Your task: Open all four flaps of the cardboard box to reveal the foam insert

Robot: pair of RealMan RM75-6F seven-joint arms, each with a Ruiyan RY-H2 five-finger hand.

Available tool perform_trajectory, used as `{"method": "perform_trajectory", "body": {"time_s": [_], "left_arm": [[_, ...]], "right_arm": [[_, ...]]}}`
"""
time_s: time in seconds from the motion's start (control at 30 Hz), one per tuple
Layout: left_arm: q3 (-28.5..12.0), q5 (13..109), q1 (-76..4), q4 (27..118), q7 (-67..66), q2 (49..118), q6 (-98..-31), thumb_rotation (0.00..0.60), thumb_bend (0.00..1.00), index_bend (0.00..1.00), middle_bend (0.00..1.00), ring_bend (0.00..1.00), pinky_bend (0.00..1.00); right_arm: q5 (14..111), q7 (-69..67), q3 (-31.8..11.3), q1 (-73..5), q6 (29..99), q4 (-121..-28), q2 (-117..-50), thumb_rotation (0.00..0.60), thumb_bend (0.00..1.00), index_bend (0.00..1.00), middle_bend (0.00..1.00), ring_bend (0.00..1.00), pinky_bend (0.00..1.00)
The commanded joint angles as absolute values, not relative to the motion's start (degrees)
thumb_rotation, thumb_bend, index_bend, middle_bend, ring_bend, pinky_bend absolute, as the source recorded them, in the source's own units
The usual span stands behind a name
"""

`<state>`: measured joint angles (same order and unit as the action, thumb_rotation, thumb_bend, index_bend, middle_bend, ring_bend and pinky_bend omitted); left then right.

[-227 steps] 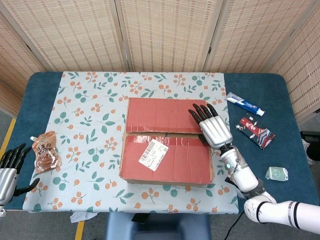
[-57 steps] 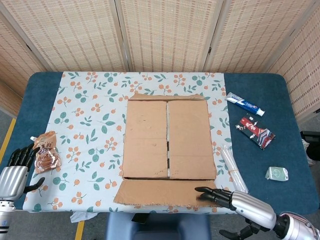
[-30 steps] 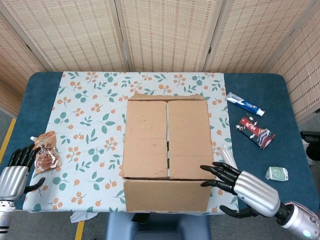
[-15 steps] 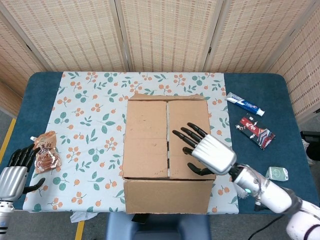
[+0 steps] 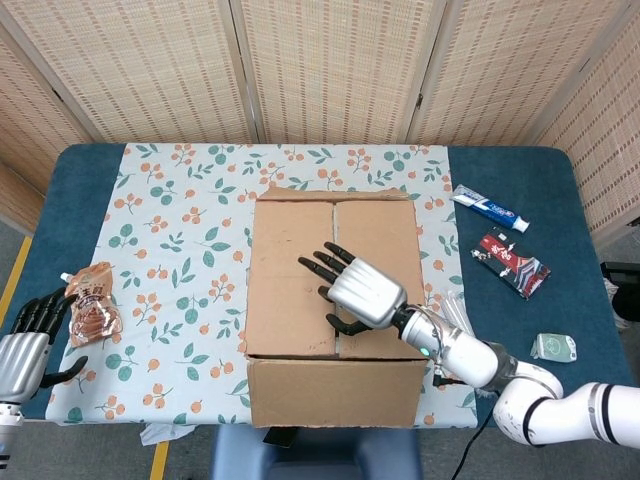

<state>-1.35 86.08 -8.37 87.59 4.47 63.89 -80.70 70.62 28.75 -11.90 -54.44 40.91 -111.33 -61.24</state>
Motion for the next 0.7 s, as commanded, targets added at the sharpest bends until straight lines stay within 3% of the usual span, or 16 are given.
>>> {"method": "perform_trajectory", "body": {"time_s": [0.03, 0.7], "left_arm": [[-1.4, 86.0, -8.4, 87.4, 5.0, 63.8, -80.6, 0.6, 0.3, 0.01, 0.0, 0.0, 0.0], [-1.6, 85.9, -8.3, 86.3, 8.2, 63.3, -80.6, 0.6, 0.3, 0.01, 0.0, 0.0, 0.0]], "right_arm": [[68.3, 30.5, -11.8, -56.4, 40.0, -109.5, -63.1, 0.272, 0.58, 0.45, 0.0, 0.04, 0.0], [59.1, 33.7, -8.7, -63.1, 39.3, -101.4, -69.2, 0.267, 0.59, 0.49, 0.0, 0.03, 0.0]]}}
